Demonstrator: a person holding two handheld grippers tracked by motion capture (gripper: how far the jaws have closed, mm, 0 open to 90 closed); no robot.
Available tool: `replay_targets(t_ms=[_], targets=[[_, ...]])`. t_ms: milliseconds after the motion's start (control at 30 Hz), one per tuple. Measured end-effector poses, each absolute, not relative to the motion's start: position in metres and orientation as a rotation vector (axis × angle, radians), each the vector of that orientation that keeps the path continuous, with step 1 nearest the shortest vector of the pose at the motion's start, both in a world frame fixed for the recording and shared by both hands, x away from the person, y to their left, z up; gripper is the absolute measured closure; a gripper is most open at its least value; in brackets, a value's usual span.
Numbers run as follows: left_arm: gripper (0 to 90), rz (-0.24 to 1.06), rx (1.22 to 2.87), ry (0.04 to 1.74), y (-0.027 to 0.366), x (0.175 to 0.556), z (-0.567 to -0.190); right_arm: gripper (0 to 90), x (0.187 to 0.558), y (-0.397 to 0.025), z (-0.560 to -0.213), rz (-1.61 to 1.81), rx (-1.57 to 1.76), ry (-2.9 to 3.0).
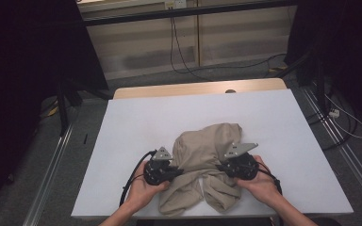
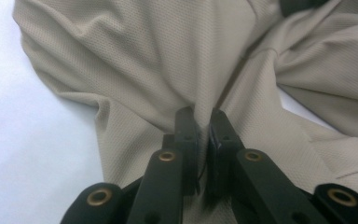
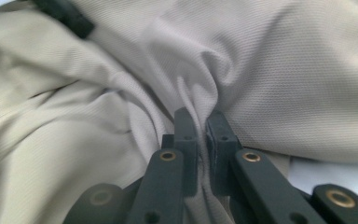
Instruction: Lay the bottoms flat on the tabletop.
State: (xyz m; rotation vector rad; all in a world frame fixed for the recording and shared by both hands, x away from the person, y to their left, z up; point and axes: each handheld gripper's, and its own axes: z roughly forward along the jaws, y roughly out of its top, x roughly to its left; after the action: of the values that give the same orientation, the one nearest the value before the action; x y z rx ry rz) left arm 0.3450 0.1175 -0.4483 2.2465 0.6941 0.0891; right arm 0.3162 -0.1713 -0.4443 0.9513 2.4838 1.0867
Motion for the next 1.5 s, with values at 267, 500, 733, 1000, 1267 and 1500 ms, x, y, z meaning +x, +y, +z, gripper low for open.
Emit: replay_targets(t_ms=[267,500,733,1000,1267,1500], targets=[[83.8,0.04,2.235,0.668,0.114,0.335,-0.446,85.3,0.277,-0.18,-0.444,1.119,0.928,2.54],[83.0,0.002,2.197,0.659,0.115,0.333,-0.437,62.3,0.28,-0.189,-0.428,1.209,0.955,2.458],[60.3,0.138,2.031,0.745,0.112,0.365,-0.411,56.3,0.326,-0.184,-0.411,1.234,0.989,2.308],[32.3,0.291,2.111,0.776,0.084,0.41,-0.432,68.2,0.345,-0.163,-0.447,1.14,0.999,2.437],[83.2,0.175,2.269,0.619,0.075,0.381,-0.446,78.5,0.309,-0.175,-0.448,1.144,0.929,2.492],[88.4,0.068,2.276,0.617,0.095,0.353,-0.447,76.0,0.302,-0.176,-0.447,1.161,0.936,2.502]])
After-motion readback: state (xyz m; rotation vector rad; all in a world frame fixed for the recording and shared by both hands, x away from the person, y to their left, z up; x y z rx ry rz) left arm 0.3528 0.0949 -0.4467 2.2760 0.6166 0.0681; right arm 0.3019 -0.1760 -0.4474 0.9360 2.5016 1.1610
